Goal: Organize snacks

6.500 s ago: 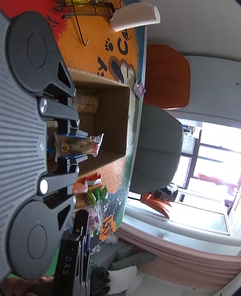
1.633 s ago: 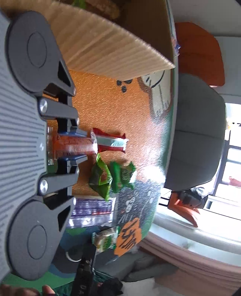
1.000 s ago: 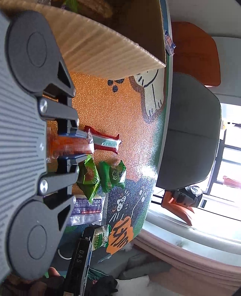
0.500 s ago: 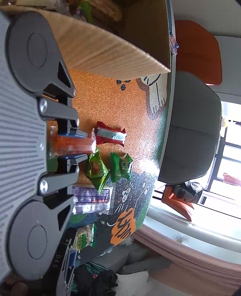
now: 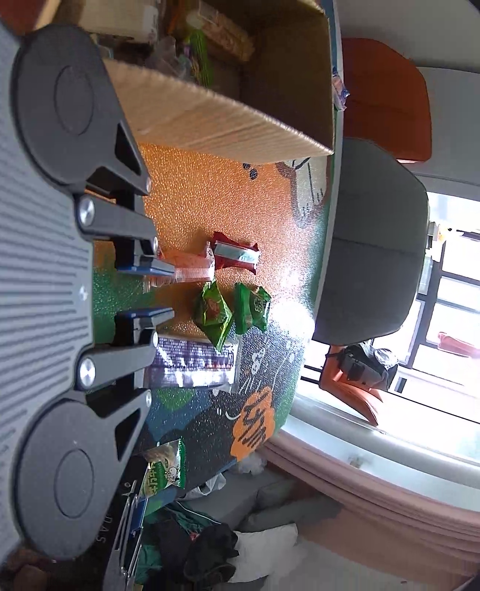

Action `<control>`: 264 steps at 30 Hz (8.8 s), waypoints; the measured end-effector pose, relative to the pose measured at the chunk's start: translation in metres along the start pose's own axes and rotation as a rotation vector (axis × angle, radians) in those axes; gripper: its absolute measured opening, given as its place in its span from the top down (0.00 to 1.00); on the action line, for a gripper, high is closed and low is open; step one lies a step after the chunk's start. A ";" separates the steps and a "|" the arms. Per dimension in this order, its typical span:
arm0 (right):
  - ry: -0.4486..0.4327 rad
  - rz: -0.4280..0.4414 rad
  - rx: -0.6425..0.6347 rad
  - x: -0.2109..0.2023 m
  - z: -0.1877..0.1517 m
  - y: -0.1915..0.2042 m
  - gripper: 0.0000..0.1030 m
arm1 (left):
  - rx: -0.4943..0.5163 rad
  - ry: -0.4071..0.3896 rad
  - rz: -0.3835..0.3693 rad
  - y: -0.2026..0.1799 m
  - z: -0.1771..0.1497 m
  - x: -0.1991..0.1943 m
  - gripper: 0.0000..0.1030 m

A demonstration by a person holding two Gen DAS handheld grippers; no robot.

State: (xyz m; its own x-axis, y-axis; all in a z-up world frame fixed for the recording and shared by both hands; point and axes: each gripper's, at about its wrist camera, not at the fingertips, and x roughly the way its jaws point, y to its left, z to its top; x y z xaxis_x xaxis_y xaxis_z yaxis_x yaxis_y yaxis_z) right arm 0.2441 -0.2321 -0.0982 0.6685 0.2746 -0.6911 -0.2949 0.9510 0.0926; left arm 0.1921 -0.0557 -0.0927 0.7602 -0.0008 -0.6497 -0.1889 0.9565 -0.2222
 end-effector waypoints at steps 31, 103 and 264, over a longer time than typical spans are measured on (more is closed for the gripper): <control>-0.132 0.114 -0.053 -0.067 0.016 0.072 0.58 | -0.012 -0.133 -0.014 0.041 0.011 -0.098 0.87; -0.127 0.152 -0.031 -0.050 0.024 0.070 0.58 | 0.073 -0.078 0.050 0.027 0.023 -0.045 0.83; -0.137 0.300 -0.085 -0.054 0.036 0.156 0.16 | -0.071 -0.118 0.095 0.123 0.026 -0.102 0.06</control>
State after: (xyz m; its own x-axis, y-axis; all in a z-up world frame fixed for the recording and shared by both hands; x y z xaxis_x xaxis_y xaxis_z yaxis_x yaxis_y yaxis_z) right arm 0.1867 -0.0929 -0.0209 0.6270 0.5628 -0.5386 -0.5446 0.8111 0.2136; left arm 0.1071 0.0696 -0.0347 0.8036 0.1266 -0.5815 -0.3036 0.9276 -0.2177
